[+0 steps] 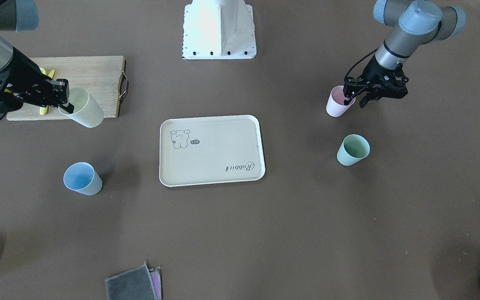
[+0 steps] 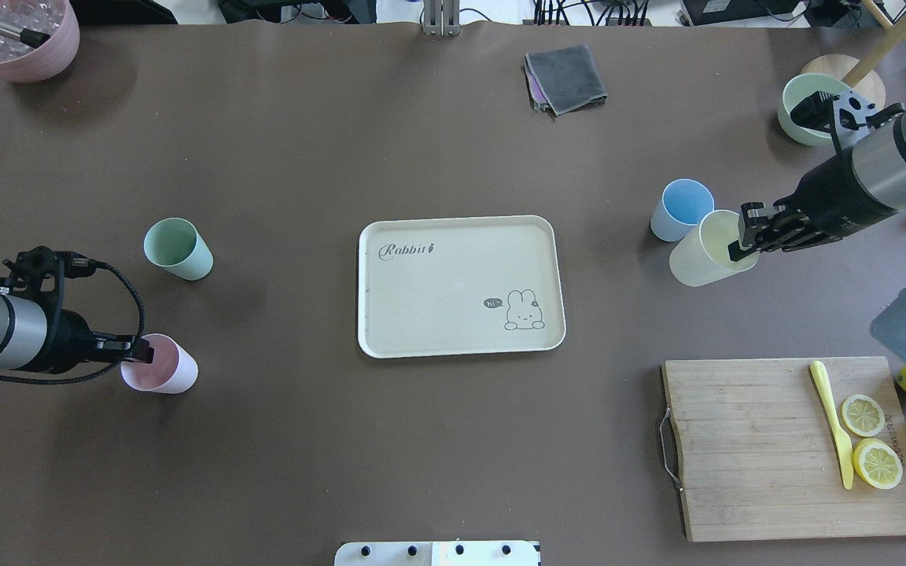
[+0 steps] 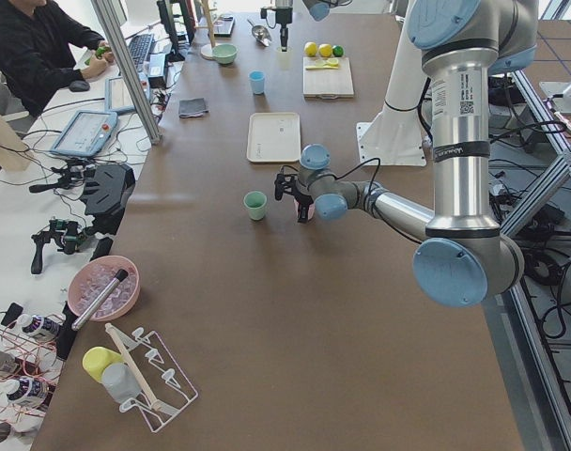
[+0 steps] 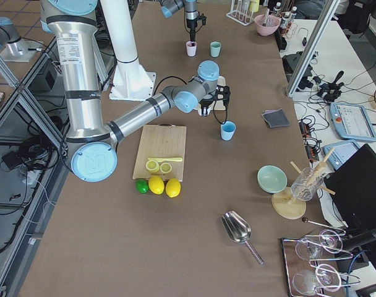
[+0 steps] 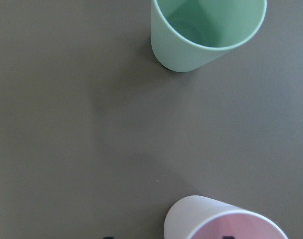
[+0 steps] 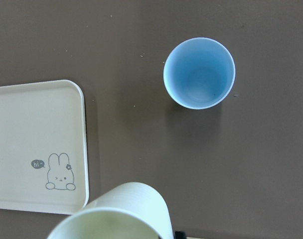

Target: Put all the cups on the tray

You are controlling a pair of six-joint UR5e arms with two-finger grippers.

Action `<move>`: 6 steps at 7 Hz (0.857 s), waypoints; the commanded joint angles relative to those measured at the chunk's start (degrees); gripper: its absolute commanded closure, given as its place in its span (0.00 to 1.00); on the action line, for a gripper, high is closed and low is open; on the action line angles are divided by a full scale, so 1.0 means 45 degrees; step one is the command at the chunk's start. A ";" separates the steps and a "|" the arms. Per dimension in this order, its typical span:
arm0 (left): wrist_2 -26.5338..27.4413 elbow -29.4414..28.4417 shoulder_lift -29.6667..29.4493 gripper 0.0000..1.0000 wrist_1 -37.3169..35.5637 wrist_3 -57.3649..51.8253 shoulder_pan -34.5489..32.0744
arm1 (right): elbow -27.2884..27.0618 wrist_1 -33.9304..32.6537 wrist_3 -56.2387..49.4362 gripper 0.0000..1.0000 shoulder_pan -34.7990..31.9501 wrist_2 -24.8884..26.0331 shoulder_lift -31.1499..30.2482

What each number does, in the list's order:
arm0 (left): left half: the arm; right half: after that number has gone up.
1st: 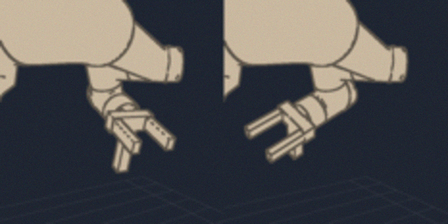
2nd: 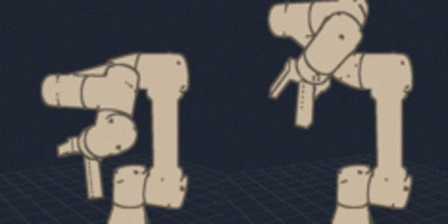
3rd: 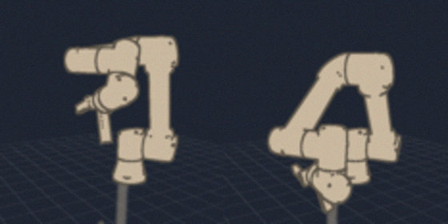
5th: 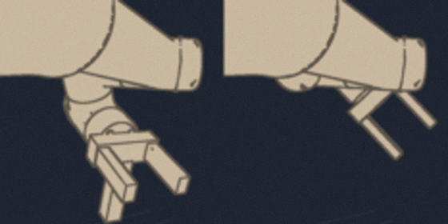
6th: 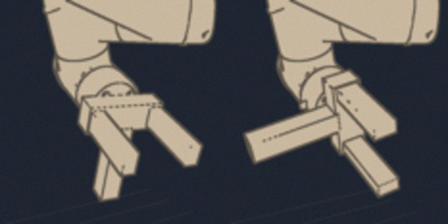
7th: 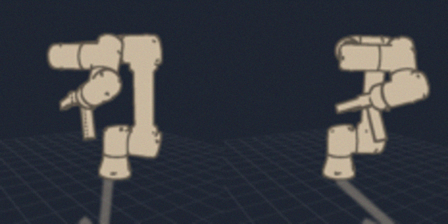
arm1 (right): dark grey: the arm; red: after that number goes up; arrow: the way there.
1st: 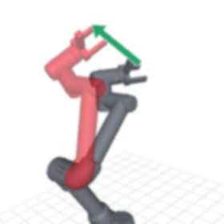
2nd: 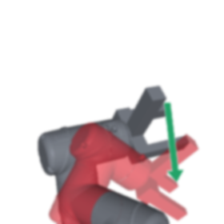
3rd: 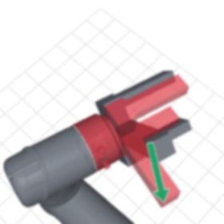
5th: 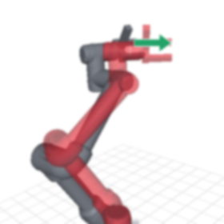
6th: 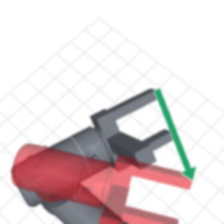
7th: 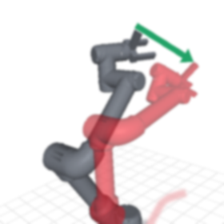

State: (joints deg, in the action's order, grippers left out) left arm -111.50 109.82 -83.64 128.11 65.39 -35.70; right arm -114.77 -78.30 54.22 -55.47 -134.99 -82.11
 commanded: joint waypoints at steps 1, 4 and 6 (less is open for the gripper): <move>-0.0007 0.0046 -0.0026 1.00 0.0301 0.0330 0.0024 | -0.0044 -0.0704 0.0020 1.00 0.0255 0.0173 0.0647; -0.0750 0.1374 -0.0820 1.00 -0.1426 0.0840 -0.0327 | 0.0034 -0.0705 0.0873 1.00 0.1188 0.0639 0.1368; -0.0653 0.1124 -0.3993 1.00 -0.4622 0.1811 -0.0406 | 0.0364 -0.1092 0.1192 1.00 0.2633 0.1964 0.2245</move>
State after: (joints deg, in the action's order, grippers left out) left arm -114.64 115.37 -93.16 115.93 70.88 -37.41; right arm -114.18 -81.91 58.70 -47.27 -129.63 -74.61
